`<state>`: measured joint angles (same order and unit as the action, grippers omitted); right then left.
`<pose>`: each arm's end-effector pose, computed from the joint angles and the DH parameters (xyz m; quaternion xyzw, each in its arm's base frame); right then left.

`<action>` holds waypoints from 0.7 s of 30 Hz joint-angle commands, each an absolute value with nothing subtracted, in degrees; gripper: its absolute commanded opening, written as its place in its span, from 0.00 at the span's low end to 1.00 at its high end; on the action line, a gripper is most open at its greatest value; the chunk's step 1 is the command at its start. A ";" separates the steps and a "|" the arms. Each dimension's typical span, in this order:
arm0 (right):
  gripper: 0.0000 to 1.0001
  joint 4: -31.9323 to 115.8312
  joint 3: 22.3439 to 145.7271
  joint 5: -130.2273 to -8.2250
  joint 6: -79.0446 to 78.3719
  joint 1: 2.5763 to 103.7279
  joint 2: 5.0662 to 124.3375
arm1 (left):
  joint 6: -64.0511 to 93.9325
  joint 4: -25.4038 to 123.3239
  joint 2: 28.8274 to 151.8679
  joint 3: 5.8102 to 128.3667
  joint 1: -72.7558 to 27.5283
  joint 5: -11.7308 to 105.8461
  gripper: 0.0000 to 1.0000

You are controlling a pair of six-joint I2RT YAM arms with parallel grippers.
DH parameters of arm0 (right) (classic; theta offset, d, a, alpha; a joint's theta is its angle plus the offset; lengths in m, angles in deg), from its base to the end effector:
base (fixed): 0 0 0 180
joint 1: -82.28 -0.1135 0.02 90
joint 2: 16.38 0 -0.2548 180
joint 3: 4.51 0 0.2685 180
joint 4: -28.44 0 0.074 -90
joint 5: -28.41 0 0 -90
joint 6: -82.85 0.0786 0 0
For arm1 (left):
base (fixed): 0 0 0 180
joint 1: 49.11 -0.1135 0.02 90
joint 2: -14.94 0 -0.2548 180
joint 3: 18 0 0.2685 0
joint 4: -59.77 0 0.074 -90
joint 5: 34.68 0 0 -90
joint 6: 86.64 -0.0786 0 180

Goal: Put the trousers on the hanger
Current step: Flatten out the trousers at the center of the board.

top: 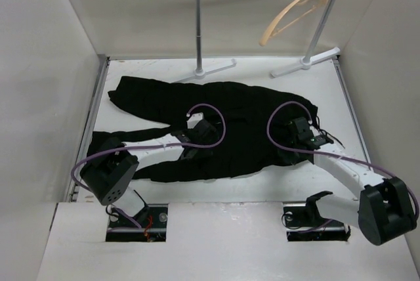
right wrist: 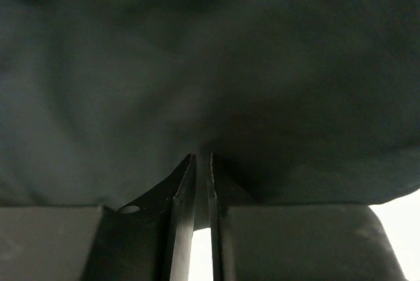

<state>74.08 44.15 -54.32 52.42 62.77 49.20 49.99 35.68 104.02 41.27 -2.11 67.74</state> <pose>0.2310 0.0713 0.1325 0.3462 0.9057 0.1032 0.2217 0.2427 -0.2355 0.1130 -0.0305 0.9453 -0.1542 0.2858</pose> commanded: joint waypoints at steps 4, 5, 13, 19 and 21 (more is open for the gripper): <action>0.17 76.76 39.96 -56.22 64.74 62.64 44.01 | 52.84 26.30 98.71 34.38 -0.99 64.20 0.41; 0.19 78.60 39.78 -55.88 64.83 62.64 42.96 | 53.02 25.16 96.70 34.38 -0.99 63.93 0.41; 0.62 76.37 52.77 -52.62 51.50 73.60 40.30 | 50.04 19.61 87.97 49.12 -10.12 64.81 0.49; 0.12 60.44 63.84 -59.20 39.97 90.30 60.39 | 46.52 26.63 96.49 56.78 -25.57 65.60 0.51; 0.14 57.37 68.32 -61.05 37.86 93.13 67.35 | 46.52 29.09 98.86 57.67 -29.97 65.60 0.51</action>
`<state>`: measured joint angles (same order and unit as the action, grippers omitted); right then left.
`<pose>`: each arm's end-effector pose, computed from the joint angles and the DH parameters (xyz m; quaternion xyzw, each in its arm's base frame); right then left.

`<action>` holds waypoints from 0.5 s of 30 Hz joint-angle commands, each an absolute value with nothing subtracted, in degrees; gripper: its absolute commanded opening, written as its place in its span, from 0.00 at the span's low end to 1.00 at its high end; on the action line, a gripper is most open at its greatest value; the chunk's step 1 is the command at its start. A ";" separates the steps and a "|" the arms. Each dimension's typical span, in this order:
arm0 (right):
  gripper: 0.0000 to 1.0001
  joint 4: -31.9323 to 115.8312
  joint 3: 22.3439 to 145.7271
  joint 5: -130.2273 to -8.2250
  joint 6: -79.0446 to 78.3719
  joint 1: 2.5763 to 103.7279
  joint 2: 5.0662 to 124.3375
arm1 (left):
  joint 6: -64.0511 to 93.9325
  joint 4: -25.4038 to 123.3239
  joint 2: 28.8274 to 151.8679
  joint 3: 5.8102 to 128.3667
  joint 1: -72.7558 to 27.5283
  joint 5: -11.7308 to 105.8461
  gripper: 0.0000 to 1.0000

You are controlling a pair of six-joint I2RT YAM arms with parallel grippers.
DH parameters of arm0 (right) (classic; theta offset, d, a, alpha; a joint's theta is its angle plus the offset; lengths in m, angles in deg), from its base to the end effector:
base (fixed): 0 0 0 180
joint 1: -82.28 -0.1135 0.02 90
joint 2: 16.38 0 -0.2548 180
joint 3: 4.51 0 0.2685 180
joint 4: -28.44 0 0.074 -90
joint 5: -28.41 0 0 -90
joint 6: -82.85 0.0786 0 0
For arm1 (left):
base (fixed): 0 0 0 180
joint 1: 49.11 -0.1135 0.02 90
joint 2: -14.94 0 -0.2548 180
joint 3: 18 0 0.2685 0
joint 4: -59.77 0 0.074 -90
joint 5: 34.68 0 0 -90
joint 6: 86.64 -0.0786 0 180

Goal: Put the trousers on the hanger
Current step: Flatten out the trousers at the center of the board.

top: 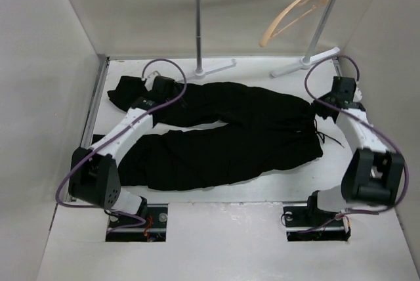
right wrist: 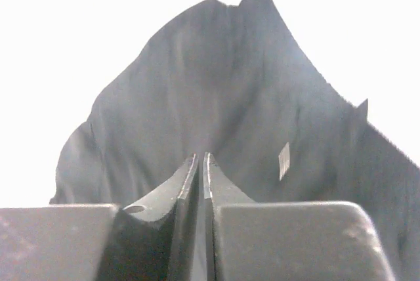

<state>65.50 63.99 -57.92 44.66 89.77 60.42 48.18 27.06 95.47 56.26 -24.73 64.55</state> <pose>0.3311 -0.0486 0.2143 0.4680 0.7975 0.1157 0.3627 0.3357 -0.1383 0.2402 -0.1937 0.8792 -0.1840 0.3946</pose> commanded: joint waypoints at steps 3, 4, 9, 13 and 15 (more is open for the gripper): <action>0.38 57.34 75.44 -62.38 35.48 94.71 76.76 | 46.43 31.21 103.52 60.04 -35.43 64.20 0.53; 0.46 58.05 77.03 -61.77 35.04 94.89 78.87 | 46.34 31.56 105.01 60.92 -36.40 63.41 0.54; 0.57 62.96 80.99 -57.11 34.77 95.24 85.56 | 46.16 33.23 111.61 63.65 -40.71 62.43 0.56; 0.53 65.69 82.93 -53.68 34.60 94.98 88.91 | 46.95 35.52 118.02 67.59 -44.75 63.75 0.56; 0.52 67.71 84.42 -52.27 34.69 94.54 90.92 | 47.39 35.34 122.06 70.58 -46.86 63.67 0.56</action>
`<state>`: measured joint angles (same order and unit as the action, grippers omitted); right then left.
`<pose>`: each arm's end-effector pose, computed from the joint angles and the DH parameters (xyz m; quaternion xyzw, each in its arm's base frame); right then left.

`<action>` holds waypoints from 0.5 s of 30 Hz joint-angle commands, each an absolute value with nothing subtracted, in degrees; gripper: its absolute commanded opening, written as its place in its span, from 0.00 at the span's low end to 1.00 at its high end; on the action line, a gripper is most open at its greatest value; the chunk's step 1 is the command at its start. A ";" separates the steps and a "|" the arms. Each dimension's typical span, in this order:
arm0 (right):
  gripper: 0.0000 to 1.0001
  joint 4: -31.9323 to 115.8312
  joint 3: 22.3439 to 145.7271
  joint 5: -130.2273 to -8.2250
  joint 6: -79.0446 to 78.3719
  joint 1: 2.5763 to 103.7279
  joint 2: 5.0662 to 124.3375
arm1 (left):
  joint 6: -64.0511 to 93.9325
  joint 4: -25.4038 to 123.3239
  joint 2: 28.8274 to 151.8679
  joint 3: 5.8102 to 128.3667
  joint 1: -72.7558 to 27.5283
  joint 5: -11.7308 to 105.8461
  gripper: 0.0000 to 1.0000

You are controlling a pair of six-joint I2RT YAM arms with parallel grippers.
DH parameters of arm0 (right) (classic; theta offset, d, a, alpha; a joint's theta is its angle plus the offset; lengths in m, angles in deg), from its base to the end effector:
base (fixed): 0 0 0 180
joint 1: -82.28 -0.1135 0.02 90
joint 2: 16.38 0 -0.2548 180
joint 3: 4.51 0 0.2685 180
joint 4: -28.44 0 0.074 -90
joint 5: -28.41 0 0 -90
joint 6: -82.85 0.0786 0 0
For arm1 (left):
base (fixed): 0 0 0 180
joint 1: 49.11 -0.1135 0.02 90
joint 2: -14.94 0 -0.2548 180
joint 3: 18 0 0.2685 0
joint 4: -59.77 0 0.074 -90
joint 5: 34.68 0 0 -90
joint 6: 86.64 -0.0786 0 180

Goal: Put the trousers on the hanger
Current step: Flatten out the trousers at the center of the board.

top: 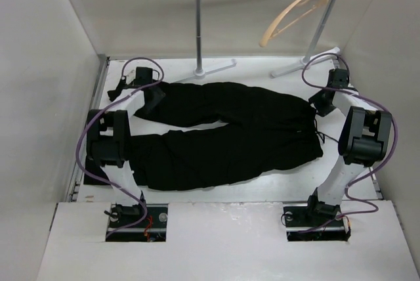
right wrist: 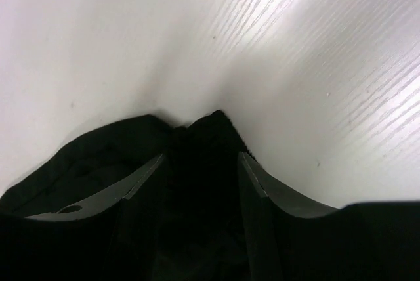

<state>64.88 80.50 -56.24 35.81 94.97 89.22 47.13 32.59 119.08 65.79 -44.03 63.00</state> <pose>0.4108 -0.1000 0.1368 0.4588 0.8409 0.0308 0.2853 0.4358 -0.0282 0.1552 -0.3310 0.8695 -0.0926 0.3549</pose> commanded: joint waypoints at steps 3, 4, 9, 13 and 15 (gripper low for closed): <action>0.53 69.04 85.92 -52.09 34.42 93.49 93.39 | 48.18 34.73 127.16 73.66 -49.41 63.06 0.56; 0.52 69.21 86.36 -52.35 34.42 93.40 94.01 | 48.45 34.55 127.96 73.93 -50.03 62.97 0.56; 0.23 70.01 87.33 -52.62 34.68 93.31 95.86 | 50.47 33.94 130.43 71.92 -54.07 62.18 0.56; 0.09 69.57 87.06 -50.96 35.04 93.40 92.79 | 51.00 34.20 129.20 68.84 -57.06 62.44 0.54; 0.08 69.57 87.59 -48.85 35.04 93.49 91.21 | 51.70 34.28 127.10 66.48 -58.29 63.57 0.54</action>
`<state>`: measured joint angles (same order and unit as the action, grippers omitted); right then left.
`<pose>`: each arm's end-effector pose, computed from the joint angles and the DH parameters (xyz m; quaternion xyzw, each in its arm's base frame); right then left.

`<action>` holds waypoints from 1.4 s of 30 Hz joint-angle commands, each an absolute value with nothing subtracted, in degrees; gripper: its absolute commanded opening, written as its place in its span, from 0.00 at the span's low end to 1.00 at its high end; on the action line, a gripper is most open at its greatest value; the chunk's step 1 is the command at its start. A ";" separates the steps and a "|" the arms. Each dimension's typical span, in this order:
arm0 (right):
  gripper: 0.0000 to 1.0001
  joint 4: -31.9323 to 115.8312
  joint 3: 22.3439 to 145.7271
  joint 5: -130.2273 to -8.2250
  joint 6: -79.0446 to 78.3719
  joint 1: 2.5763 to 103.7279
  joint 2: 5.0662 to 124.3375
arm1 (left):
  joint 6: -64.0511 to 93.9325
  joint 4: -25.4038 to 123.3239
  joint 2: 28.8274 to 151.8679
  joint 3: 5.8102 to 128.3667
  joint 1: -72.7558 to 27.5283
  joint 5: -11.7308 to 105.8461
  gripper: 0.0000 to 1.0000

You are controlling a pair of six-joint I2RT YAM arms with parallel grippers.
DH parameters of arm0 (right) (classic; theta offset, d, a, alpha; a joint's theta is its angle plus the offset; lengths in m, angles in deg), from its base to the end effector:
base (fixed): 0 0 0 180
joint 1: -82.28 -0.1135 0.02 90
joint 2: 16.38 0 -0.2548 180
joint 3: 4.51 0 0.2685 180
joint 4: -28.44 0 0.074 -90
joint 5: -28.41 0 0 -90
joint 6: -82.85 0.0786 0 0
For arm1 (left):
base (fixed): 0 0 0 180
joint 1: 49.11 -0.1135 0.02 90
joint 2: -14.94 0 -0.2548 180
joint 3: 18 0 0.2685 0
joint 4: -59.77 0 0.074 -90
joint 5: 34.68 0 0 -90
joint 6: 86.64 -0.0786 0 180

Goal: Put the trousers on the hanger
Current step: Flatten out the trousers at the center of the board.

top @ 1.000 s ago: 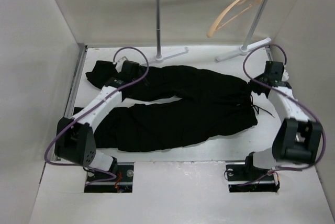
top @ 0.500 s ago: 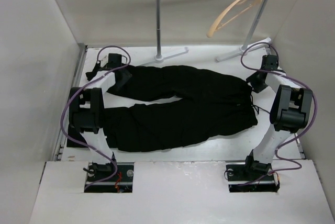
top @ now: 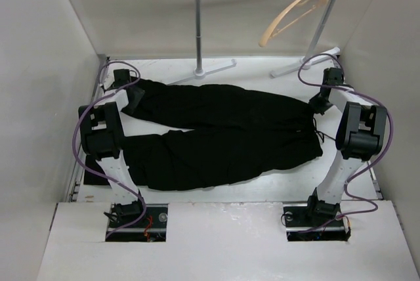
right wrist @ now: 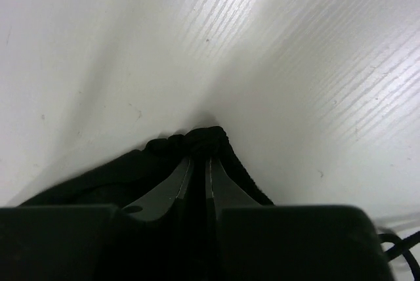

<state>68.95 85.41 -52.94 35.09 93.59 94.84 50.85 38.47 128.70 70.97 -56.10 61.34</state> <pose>0.4233 -0.0967 0.1198 0.4521 0.8552 -0.0057 0.2535 0.4674 0.0656 0.1245 -0.4414 0.8145 -0.0835 0.3671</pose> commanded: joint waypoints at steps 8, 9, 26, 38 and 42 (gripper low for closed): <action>0.10 69.04 93.47 -48.04 35.56 97.18 92.95 | 53.72 35.51 117.51 60.83 -59.00 66.57 0.59; 0.11 68.69 93.74 -48.48 35.56 97.18 93.22 | 53.64 35.87 117.07 61.53 -59.00 65.52 0.61; 0.34 61.05 74.62 -54.90 37.58 87.44 69.95 | 42.05 29.81 131.55 88.68 -57.42 69.12 0.65; 0.40 59.81 56.49 -60.45 39.86 65.73 52.01 | 33.16 26.65 147.03 106.71 -56.54 70.96 0.58; 0.49 60.95 50.78 -59.74 42.15 62.64 48.67 | 33.07 25.15 150.11 109.08 -56.80 72.37 0.55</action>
<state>61.45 53.68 -60.72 39.94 63.36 50.67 35.04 26.85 149.77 105.57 -56.62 69.97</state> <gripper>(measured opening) 0.477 0.556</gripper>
